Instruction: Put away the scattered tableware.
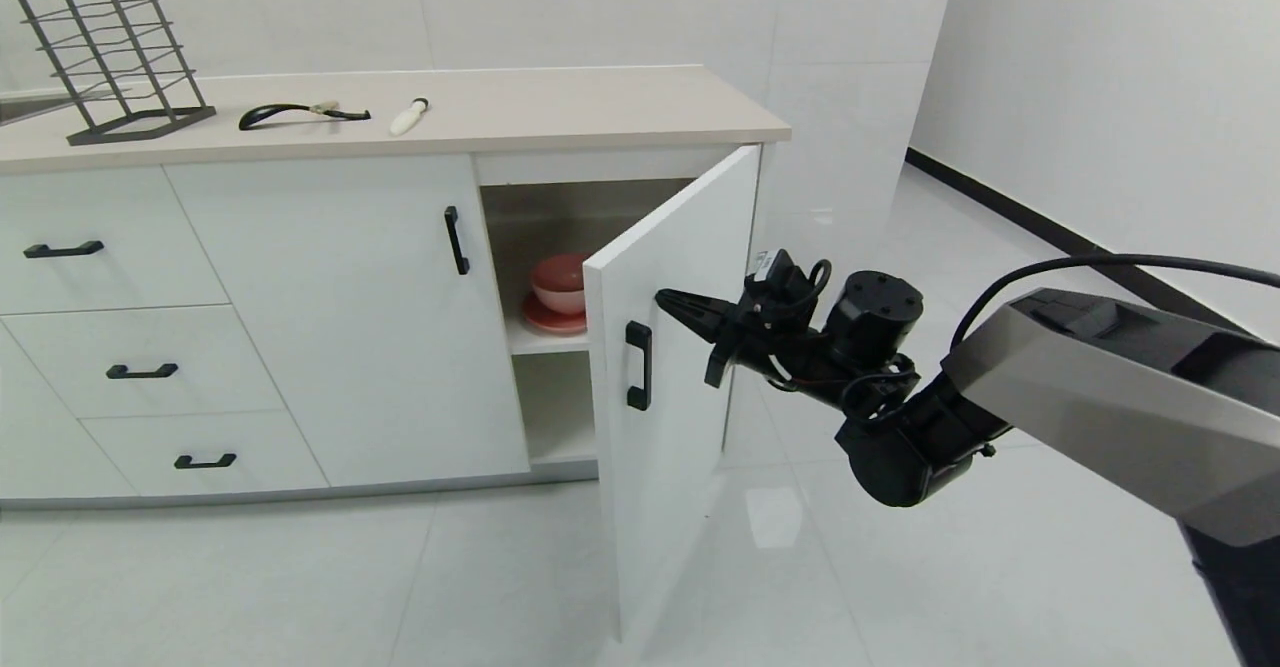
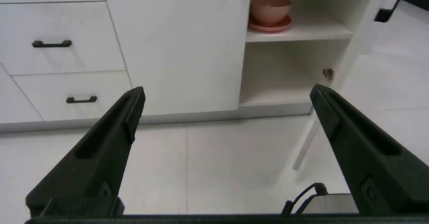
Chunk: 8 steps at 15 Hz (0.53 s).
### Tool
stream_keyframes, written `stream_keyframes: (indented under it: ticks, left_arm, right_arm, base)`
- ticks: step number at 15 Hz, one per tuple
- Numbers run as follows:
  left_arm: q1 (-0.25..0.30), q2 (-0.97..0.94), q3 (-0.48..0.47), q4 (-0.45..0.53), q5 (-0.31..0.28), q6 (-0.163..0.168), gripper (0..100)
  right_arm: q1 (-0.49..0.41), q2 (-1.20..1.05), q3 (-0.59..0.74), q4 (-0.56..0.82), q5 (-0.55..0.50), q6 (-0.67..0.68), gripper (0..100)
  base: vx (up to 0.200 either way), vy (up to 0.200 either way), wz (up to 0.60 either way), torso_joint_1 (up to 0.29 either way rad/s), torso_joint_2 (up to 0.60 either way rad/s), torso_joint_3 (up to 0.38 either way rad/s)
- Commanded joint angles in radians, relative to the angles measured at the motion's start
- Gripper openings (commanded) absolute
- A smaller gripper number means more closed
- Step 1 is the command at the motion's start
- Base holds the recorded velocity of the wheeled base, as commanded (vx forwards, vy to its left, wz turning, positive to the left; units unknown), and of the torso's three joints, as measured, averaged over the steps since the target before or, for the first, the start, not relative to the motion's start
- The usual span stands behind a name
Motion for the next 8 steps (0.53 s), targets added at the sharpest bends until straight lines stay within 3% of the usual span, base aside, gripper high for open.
stream_keyframes:
  ticks: [1, 6, 8]
  left_arm:
    - [0.001, 0.0, 0.0, 0.0, 0.0, 0.0, 100]
    - [0.001, 0.0, 0.0, 0.0, 0.0, 0.0, 100]
    - [0.001, 0.0, 0.0, 0.0, 0.0, 0.0, 100]
  right_arm:
    - [-0.003, 0.023, -0.026, -0.001, 0.001, 0.001, 0]
    - [-0.01, 0.03, -0.019, -0.011, 0.004, 0.008, 0]
    - [-0.02, -0.12, 0.221, -0.041, 0.01, 0.021, 0]
  base:
    - [0.0, 0.2, 0.0, 0.007, 0.0, 0.002]
    - [0.0, 0.0, 0.0, 0.0, 0.0, 0.0]
    - [0.0, 0.0, 0.0, 0.0, 0.0, 0.0]
